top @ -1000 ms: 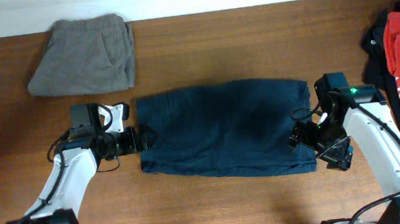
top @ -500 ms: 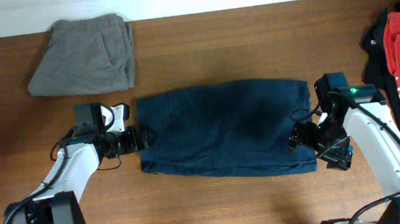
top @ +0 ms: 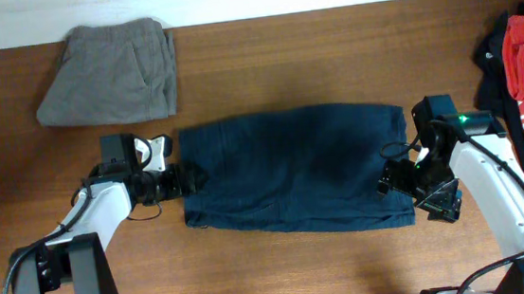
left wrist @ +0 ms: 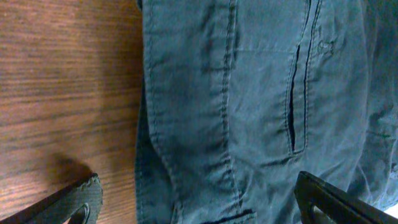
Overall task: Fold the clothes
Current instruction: 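Grasp the pants' left edge with the left gripper, right holds right corner, then lift the left edge with the left gripper and fold it rightward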
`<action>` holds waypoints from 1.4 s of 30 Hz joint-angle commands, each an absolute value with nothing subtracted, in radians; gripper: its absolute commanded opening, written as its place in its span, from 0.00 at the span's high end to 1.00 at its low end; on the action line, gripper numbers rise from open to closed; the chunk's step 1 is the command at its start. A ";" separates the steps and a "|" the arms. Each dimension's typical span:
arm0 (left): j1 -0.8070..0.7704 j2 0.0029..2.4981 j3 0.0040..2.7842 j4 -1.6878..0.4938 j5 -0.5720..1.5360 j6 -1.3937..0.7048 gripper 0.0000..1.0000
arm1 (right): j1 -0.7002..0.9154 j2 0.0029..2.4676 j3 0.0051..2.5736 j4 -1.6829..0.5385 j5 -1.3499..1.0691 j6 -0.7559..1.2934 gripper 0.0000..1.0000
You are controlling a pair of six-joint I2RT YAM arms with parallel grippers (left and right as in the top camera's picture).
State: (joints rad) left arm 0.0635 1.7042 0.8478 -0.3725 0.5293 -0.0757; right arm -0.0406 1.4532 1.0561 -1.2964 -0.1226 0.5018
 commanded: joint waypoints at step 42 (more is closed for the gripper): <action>-0.040 1.848 0.873 -0.345 0.534 -0.120 0.99 | -0.046 1.455 1.054 -1.286 -0.128 0.476 0.01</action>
State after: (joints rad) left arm -0.0326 1.8179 0.8776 -0.3294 0.5724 -0.1207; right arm -0.0406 1.4532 1.0561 -1.2850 -0.1226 0.4850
